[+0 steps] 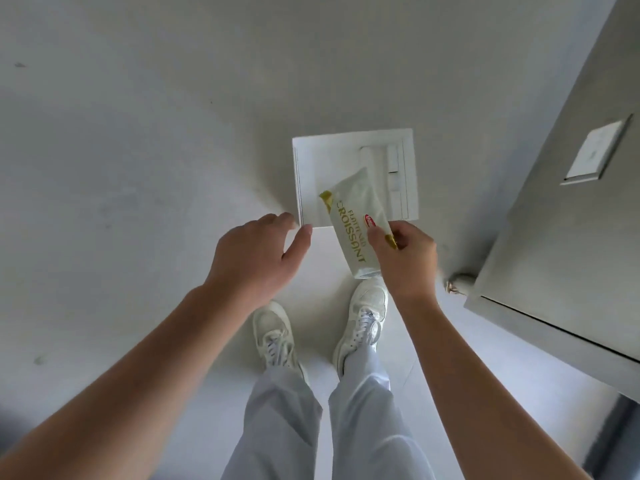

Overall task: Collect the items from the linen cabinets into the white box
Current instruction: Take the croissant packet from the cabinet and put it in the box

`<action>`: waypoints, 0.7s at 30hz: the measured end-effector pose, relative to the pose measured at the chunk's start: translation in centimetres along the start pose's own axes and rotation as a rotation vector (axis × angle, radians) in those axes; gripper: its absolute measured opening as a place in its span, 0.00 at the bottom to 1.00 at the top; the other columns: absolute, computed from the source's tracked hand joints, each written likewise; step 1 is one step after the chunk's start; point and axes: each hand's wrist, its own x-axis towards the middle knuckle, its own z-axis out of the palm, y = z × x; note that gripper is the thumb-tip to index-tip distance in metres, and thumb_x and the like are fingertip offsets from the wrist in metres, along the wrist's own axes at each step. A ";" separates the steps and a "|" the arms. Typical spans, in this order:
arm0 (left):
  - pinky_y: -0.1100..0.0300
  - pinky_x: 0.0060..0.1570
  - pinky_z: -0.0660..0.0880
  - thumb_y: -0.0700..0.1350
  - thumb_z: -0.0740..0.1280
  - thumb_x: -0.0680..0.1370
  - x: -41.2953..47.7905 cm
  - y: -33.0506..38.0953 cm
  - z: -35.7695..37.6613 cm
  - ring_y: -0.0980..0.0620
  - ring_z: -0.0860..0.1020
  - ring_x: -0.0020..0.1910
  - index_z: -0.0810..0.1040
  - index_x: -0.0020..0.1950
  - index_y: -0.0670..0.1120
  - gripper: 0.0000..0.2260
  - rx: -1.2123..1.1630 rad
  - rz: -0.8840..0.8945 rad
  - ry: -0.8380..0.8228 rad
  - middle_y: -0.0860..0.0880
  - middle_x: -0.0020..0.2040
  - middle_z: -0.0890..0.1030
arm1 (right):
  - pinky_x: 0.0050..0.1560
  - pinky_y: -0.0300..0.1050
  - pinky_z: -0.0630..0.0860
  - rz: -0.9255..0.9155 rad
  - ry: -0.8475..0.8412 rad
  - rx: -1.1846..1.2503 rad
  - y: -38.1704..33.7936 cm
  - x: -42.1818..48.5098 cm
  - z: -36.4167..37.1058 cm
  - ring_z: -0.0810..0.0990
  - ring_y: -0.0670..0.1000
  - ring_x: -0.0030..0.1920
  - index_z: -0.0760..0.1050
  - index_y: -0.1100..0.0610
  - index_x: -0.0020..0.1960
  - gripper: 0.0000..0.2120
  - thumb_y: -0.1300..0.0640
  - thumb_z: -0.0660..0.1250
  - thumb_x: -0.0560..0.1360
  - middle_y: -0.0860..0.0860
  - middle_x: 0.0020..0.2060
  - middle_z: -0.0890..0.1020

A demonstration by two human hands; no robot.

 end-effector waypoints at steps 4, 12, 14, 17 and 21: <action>0.54 0.45 0.75 0.61 0.47 0.80 2.3 -1.7 6.5 0.49 0.80 0.47 0.76 0.59 0.51 0.23 -0.011 -0.025 -0.057 0.52 0.55 0.82 | 0.39 0.51 0.81 0.030 -0.019 0.029 5.3 2.1 2.8 0.85 0.54 0.40 0.81 0.54 0.38 0.12 0.49 0.72 0.77 0.48 0.35 0.85; 0.55 0.43 0.74 0.62 0.46 0.79 7.4 -3.3 11.7 0.50 0.80 0.48 0.76 0.56 0.51 0.24 -0.009 -0.008 -0.119 0.53 0.54 0.82 | 0.38 0.41 0.81 0.053 -0.008 0.123 9.0 6.0 6.0 0.84 0.48 0.38 0.81 0.55 0.40 0.08 0.54 0.72 0.77 0.47 0.35 0.85; 0.53 0.43 0.76 0.63 0.45 0.79 8.4 -3.3 11.8 0.49 0.80 0.45 0.76 0.53 0.51 0.25 -0.011 -0.005 -0.116 0.53 0.50 0.82 | 0.38 0.42 0.82 0.047 0.006 0.131 8.8 7.2 6.3 0.85 0.51 0.40 0.81 0.54 0.40 0.08 0.55 0.72 0.77 0.48 0.36 0.85; 0.52 0.43 0.76 0.64 0.44 0.78 10.0 -3.3 11.7 0.49 0.79 0.43 0.75 0.53 0.52 0.25 -0.010 -0.010 -0.108 0.53 0.48 0.81 | 0.38 0.43 0.82 0.042 0.012 0.138 8.2 9.6 6.4 0.85 0.51 0.41 0.79 0.51 0.38 0.09 0.55 0.72 0.77 0.48 0.37 0.85; 0.54 0.44 0.74 0.63 0.45 0.79 12.3 -3.4 12.0 0.49 0.80 0.46 0.75 0.55 0.52 0.24 0.004 0.000 -0.111 0.53 0.50 0.81 | 0.37 0.40 0.80 0.008 0.045 0.147 7.5 13.8 5.9 0.84 0.47 0.39 0.79 0.51 0.38 0.09 0.55 0.71 0.77 0.46 0.36 0.85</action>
